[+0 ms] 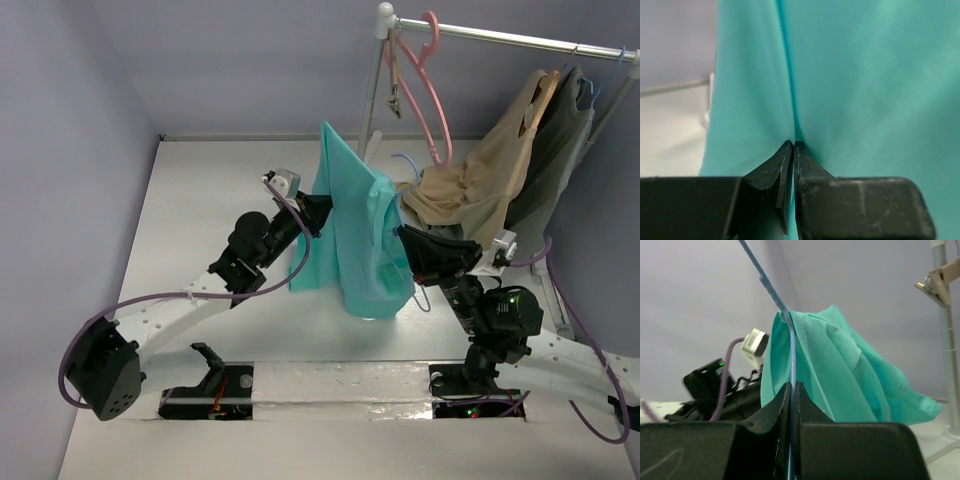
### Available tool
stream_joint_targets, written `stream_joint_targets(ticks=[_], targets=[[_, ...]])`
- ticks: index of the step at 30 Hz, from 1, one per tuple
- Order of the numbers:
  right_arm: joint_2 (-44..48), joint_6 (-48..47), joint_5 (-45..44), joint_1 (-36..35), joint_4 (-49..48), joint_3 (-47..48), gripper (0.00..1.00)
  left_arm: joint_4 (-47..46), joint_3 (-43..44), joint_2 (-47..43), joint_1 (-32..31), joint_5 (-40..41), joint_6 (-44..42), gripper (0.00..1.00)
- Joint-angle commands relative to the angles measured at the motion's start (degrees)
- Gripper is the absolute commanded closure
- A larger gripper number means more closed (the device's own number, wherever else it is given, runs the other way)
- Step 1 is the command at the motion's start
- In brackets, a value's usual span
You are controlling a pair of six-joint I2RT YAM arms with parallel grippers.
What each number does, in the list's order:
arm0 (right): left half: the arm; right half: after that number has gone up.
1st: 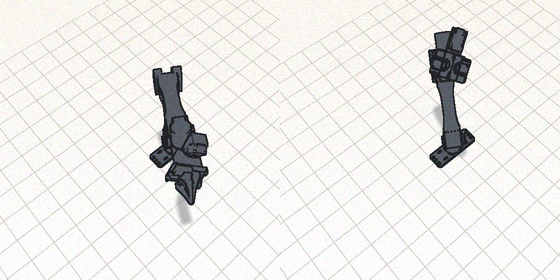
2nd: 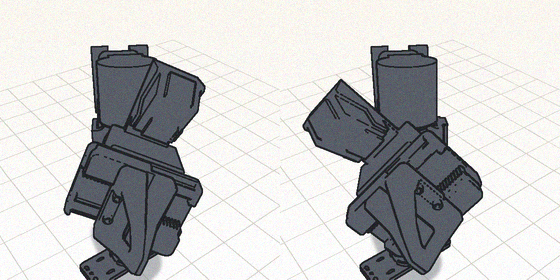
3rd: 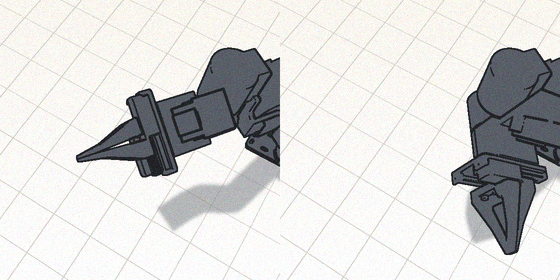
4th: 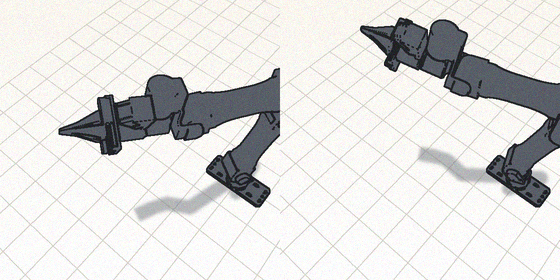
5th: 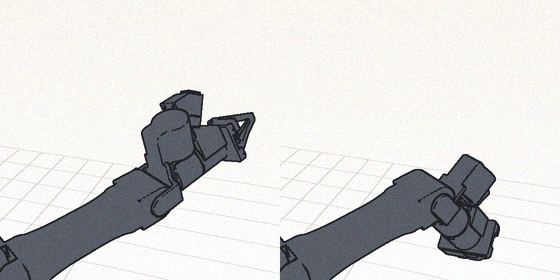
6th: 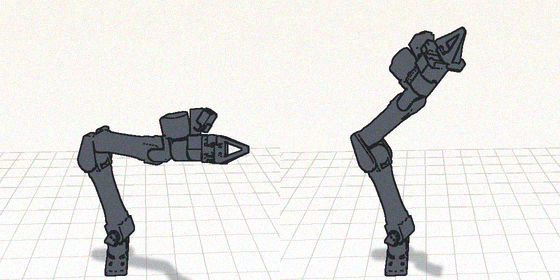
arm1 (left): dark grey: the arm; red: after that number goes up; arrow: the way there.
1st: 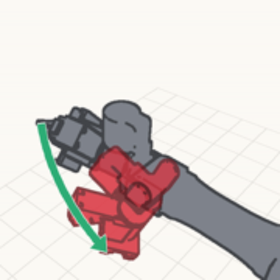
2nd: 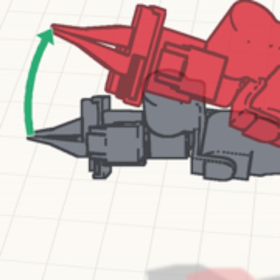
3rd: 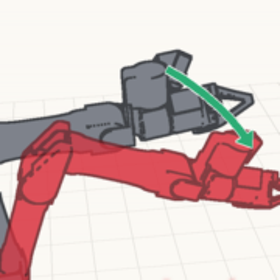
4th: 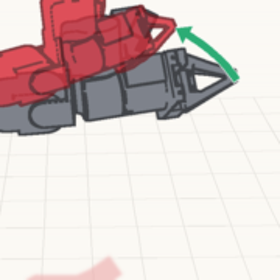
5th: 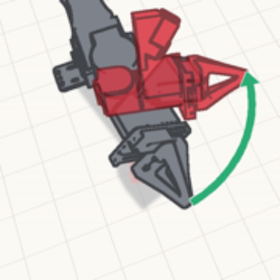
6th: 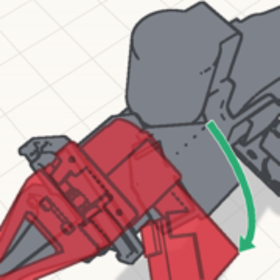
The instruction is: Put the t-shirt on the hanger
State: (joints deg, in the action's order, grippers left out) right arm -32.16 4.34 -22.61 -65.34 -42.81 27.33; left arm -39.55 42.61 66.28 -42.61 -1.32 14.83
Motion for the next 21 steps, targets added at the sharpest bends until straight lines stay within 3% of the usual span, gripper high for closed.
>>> stream_joint_targets(ticks=[1, 21], targets=[[-1.7, -6.8, -3.1, -0.1, -10.9, 3.0, 1.00, -3.8, -3.1, -4.6, -1.0, 0.2, 3.0, 1.00], [-19.4, -21.8, -11.3, -0.1, -29.7, 4.8, 1.00, 2.8, -9.2, -18.1, -3.6, 0.7, 6.3, 1.00]])
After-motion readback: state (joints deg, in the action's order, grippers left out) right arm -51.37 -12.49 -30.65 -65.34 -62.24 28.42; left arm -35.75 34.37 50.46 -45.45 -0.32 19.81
